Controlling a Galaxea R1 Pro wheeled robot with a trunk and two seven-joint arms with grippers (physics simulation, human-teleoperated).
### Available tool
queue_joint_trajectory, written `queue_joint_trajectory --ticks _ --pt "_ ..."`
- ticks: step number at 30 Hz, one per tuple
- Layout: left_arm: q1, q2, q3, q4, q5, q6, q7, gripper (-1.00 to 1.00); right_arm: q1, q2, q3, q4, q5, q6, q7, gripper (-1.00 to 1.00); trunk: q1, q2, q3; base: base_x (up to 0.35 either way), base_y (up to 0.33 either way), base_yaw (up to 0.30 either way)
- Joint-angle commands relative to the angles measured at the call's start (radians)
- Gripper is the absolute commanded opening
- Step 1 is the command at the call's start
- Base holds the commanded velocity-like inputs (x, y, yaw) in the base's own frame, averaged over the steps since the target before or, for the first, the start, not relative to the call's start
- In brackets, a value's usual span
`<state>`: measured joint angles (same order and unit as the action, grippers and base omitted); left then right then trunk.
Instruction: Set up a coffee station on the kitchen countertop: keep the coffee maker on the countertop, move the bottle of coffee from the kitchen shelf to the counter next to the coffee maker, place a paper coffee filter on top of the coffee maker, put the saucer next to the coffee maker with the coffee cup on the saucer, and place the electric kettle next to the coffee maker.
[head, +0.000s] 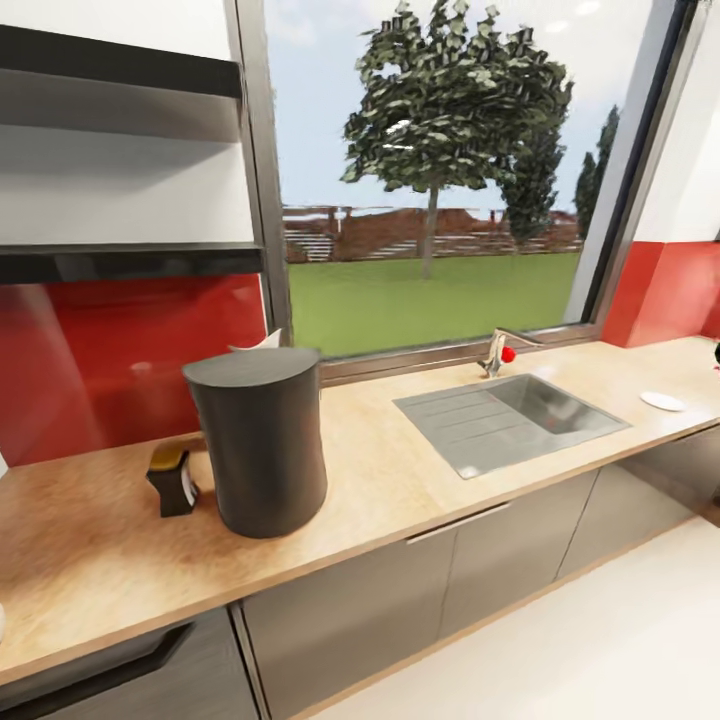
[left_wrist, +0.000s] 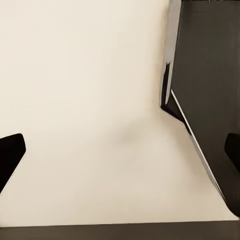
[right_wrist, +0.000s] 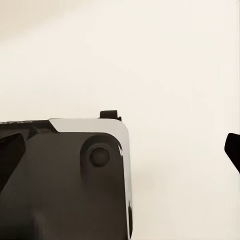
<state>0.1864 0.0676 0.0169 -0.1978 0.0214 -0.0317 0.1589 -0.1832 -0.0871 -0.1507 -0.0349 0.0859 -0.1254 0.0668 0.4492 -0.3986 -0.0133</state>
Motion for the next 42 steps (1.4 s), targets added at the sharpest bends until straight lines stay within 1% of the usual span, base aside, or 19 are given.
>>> queue_joint_trajectory --ticks 1,7,15,26,42 --pt "0.001 0.0 0.002 -0.002 0.003 -0.003 0.001 1.0 -0.001 0.0 -0.009 0.001 0.009 -0.003 0.004 1.0 0.001 -0.001 -0.001 0.172 -0.246 -0.264" --pt "0.001 -0.004 0.003 -0.012 0.003 -0.021 0.002 1.0 -0.001 -0.002 -0.008 0.001 0.009 -0.005 0.002 1.0 0.001 -0.001 -0.001 0.177 -0.242 -0.268" --pt "-0.01 -0.013 0.003 -0.015 0.002 -0.023 0.001 1.0 -0.001 -0.002 -0.007 0.003 0.009 -0.005 0.002 1.0 0.001 -0.001 -0.001 0.138 -0.248 -0.273" --pt "-0.012 -0.014 0.003 -0.015 0.002 -0.024 0.001 1.0 -0.001 -0.002 -0.008 0.003 0.009 -0.005 0.001 1.0 0.001 -0.001 -0.001 0.121 -0.252 -0.297" --pt "-0.012 -0.012 0.002 -0.015 -0.002 -0.024 0.001 1.0 -0.001 0.004 -0.009 0.003 0.008 -0.005 -0.001 1.0 0.001 -0.001 -0.001 0.019 -0.267 -0.3"
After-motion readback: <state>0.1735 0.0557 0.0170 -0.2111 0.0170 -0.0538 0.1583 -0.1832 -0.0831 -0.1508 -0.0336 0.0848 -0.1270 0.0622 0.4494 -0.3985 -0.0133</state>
